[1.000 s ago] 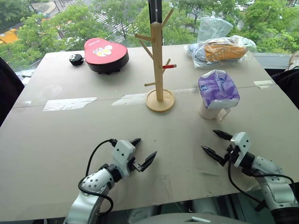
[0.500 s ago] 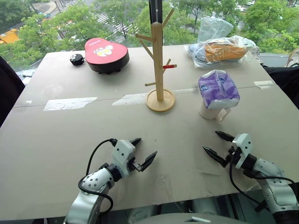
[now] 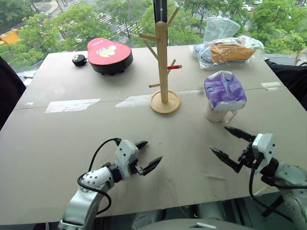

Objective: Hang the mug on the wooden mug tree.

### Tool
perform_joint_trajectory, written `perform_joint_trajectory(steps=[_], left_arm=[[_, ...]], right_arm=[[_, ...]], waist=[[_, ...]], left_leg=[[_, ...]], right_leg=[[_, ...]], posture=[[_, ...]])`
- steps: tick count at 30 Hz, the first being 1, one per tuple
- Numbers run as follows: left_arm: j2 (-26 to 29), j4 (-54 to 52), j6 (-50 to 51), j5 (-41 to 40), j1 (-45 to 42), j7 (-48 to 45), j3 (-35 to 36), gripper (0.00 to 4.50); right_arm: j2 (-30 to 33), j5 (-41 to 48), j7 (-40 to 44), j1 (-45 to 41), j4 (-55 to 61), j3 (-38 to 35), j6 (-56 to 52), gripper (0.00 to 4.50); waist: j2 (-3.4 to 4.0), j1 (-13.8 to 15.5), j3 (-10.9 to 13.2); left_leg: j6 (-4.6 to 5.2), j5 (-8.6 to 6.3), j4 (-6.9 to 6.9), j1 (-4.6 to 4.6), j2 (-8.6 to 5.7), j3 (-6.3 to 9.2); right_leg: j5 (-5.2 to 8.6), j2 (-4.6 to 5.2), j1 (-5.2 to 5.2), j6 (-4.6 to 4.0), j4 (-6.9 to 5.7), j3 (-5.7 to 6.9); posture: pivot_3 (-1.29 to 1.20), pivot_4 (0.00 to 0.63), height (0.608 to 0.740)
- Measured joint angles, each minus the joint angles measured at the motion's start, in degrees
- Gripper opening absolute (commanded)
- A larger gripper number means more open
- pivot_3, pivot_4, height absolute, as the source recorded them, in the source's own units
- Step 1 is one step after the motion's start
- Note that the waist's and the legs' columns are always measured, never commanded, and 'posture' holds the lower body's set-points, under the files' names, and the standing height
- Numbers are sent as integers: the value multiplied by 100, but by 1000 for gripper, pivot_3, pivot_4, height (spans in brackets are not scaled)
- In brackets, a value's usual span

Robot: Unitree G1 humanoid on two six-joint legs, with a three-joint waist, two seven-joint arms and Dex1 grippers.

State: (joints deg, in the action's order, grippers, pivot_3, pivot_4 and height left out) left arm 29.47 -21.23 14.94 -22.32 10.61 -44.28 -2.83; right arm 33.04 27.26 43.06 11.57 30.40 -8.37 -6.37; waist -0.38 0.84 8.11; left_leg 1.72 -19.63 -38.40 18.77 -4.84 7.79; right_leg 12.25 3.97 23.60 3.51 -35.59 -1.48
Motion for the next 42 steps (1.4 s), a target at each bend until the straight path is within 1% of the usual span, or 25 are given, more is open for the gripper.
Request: perform_joint_trajectory(steps=[1,4,8,9,11,13,17,21,24,28,30,32,33,34,36,37,39,42], left_arm=[[88,-190,215,-326,-234,-171,19,4500],[220,-680,555,-884,-769,-362,72,4500],[321,-763,832,-1008,-1179,-351,77,4500],[337,-789,925,-1039,-1411,-316,61,4500],[366,-973,1015,-1066,-1543,-278,61,4500],[392,-1058,1097,-1086,-1563,-247,59,4500],[416,-1124,1180,-1080,-1570,-150,61,4500],[419,-1183,1184,-1041,-1542,-63,62,4500],[418,-1197,1178,-1010,-1451,0,62,4500],[417,-1198,1173,-937,-1370,74,61,4500],[417,-1199,1173,-934,-1370,92,61,4500],[417,-1202,1173,-931,-1370,105,61,4500],[417,-1203,1173,-930,-1370,108,61,4500],[417,-1205,1173,-929,-1370,113,61,4500],[417,-1207,1174,-926,-1371,118,61,4500],[417,-1207,1174,-924,-1372,119,61,4500],[417,-1207,1173,-922,-1373,120,61,4500],[417,-1207,1173,-919,-1377,119,61,4500]], right_arm=[[49,3,-141,-252,140,-62,-126,4461],[106,-8,-471,-833,279,-128,-411,4461],[156,-171,-808,-1448,220,-34,-843,4461],[242,-485,-965,-1809,86,135,-965,4461],[269,-841,-1053,-2103,-132,313,-977,4461],[266,-1127,-1103,-2214,-424,433,-935,4461],[214,-1346,-1132,-2484,-982,520,-954,4461],[137,-1370,-1101,-2620,-1286,609,-1167,4461],[249,-1555,-1009,-2629,-1429,774,-1233,4461],[281,-1609,-932,-2684,-1446,789,-1337,4461],[280,-1618,-892,-2699,-1446,790,-1352,3926],[280,-1653,-869,-2699,-1445,790,-1347,3188],[281,-1669,-867,-2702,-1444,789,-1343,2905],[280,-1679,-853,-2704,-1434,789,-1341,2364],[270,-1680,-832,-2704,-1389,790,-1338,1521],[264,-1682,-835,-2704,-1369,787,-1339,955],[253,-1697,-854,-2705,-1365,750,-1338,49],[183,-1697,-876,-2707,-1366,734,-1337,17]], waist=[[-7,0,4],[-11,-6,8],[-12,-18,11],[-13,-24,13],[-16,-14,13],[-17,1,16],[-17,-9,19],[-17,-10,19],[-17,-6,19],[-18,-6,18],[-19,-7,18],[-19,-9,18],[-19,-9,18],[-20,-9,17],[-20,-9,17],[-21,-9,16],[-23,-7,15],[-23,-9,15]], left_leg=[[0,0,0,2,0,4],[0,0,2,8,-1,3],[0,0,7,18,0,-4],[0,0,4,20,0,-7],[-1,0,6,20,0,-5],[-1,0,8,22,0,-4],[0,0,5,25,-1,-6],[-1,1,5,25,1,-5],[0,0,4,25,1,-5],[0,1,2,25,1,-5],[0,1,1,24,1,-5],[-1,0,0,24,1,-5],[-1,0,0,24,1,-5],[-1,1,0,23,1,-5],[-1,1,0,23,1,-5],[-1,1,-1,23,1,-5],[-1,1,-1,23,1,-5],[-1,1,-1,23,1,-5]], right_leg=[[0,0,0,-1,0,5],[-1,3,11,-4,6,3],[0,3,25,-8,12,2],[0,3,27,-8,10,0],[0,4,26,-8,12,2],[0,4,27,-9,17,3],[0,4,27,-8,18,1],[0,4,27,-9,16,2],[0,4,27,-9,16,2],[0,4,26,-9,13,2],[-1,4,25,-9,12,2],[-1,4,25,-9,11,2],[-1,4,25,-9,11,2],[-1,4,25,-9,10,2],[-1,4,25,-9,10,1],[-1,4,25,-9,10,2],[-1,3,24,-9,9,2],[-1,4,25,-9,8,2]], posture=[[0,150,740],[0,150,740],[0,150,740],[0,150,740],[0,150,740],[0,150,740],[0,150,740],[0,150,740],[0,150,740],[0,150,740],[0,150,740],[0,150,740],[0,150,740],[0,150,740],[0,150,740],[0,150,740],[0,150,740],[0,150,740]])
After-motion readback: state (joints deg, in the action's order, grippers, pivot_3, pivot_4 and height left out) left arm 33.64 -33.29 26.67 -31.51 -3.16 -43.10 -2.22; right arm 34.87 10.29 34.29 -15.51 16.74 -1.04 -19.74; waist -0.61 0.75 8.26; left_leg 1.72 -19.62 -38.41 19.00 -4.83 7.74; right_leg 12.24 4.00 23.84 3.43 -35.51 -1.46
